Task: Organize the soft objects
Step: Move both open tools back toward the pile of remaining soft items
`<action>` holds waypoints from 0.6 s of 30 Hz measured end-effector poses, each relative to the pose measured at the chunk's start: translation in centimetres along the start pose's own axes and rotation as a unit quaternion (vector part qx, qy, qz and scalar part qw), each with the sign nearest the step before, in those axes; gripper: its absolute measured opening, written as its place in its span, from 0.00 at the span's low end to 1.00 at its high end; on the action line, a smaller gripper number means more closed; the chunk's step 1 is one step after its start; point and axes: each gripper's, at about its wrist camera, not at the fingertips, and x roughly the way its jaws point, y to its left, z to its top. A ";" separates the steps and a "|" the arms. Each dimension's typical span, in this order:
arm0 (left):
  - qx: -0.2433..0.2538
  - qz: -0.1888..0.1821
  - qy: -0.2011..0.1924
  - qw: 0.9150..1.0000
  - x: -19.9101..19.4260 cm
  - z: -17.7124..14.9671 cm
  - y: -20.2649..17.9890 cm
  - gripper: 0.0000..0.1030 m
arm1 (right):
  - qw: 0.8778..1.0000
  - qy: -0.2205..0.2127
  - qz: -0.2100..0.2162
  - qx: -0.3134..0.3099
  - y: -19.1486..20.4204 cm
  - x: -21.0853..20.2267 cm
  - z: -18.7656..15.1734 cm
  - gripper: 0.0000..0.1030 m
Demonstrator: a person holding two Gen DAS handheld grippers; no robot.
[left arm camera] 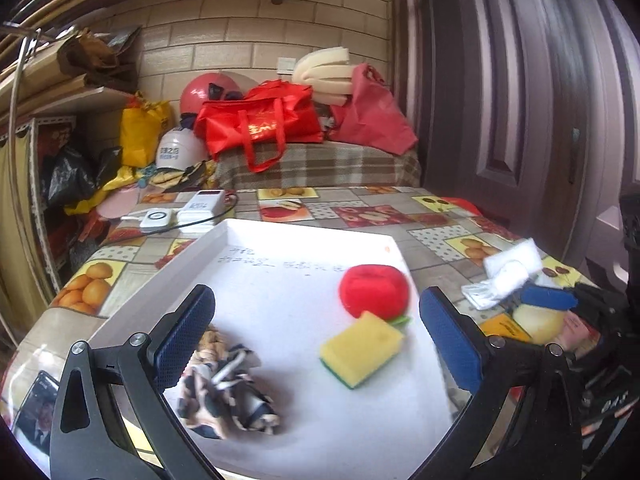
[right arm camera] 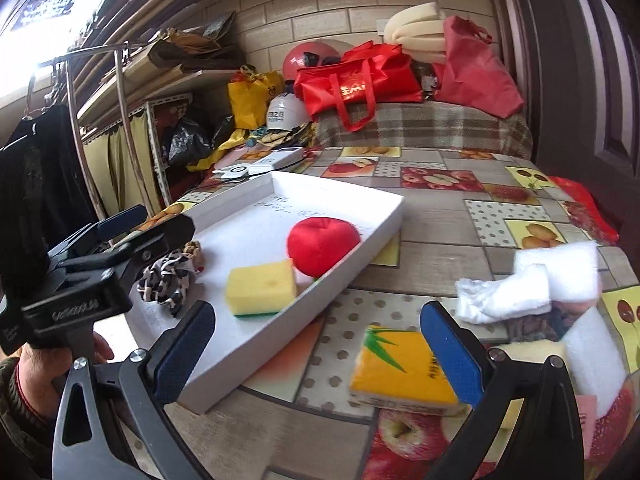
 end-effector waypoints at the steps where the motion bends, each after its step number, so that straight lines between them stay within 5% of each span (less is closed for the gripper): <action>1: 0.010 -0.018 0.002 1.000 -0.1 -0.1 -1.1 1.00 | 1.000 -0.009 -0.008 0.002 -0.8 -0.8 -0.1 1.00; 7: 0.066 -0.104 0.045 0.991 0.8 -0.4 -6.7 1.00 | 0.996 -0.046 -0.072 0.020 -6.2 -6.7 -1.8 1.00; 13: 0.090 -0.145 0.098 0.980 2.9 -0.6 -10.5 1.00 | 0.989 0.082 -0.118 0.039 -11.1 -6.4 -5.5 1.00; 18: 0.136 -0.153 0.128 0.970 4.4 -1.0 -13.1 1.00 | 0.987 0.101 -0.120 0.030 -10.5 -6.0 -5.3 1.00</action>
